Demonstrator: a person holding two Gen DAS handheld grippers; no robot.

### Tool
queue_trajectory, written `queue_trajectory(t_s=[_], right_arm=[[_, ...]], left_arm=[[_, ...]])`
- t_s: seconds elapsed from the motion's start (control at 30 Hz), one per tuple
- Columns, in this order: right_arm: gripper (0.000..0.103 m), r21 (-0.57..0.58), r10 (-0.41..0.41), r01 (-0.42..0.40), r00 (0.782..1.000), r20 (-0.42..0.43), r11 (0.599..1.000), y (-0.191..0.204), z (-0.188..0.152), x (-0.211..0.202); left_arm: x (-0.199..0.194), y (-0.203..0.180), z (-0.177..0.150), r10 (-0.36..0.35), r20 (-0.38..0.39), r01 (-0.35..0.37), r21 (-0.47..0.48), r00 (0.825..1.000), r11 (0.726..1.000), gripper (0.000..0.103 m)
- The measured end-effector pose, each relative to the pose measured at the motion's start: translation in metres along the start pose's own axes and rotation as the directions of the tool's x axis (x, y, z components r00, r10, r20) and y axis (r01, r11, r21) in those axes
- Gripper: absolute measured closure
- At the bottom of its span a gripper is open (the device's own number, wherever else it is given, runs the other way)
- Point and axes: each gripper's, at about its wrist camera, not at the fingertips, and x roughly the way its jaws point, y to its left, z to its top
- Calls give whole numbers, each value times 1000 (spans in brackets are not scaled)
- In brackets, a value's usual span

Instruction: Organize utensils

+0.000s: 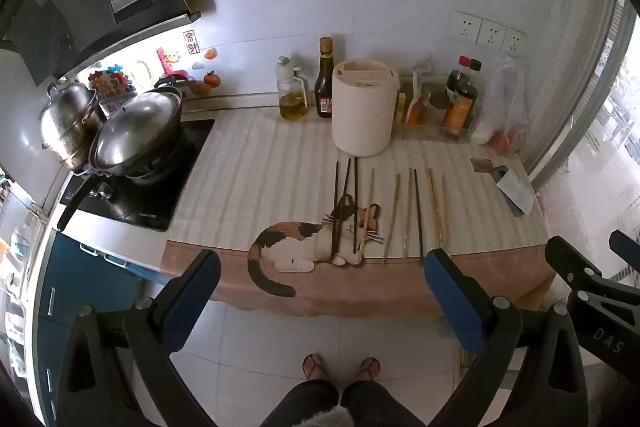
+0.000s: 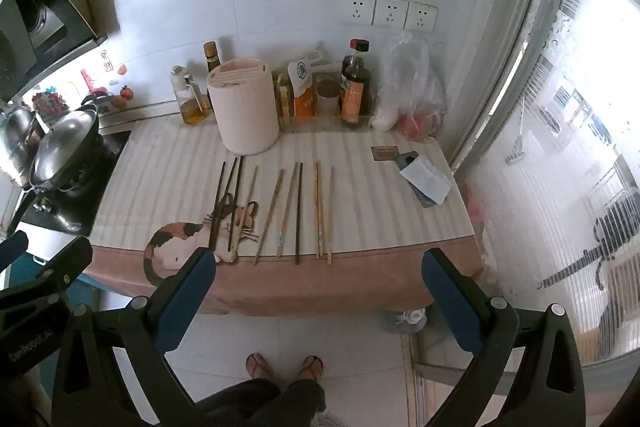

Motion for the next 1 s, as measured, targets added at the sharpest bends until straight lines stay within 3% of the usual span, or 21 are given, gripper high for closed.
queue_trajectory(t_s=[1.0], right_arm=[[0,8,7,-7,1000,9,1000,-2,3,-5]], left_arm=[[0,1,0,-7,8,7,0,1000,1000,0]])
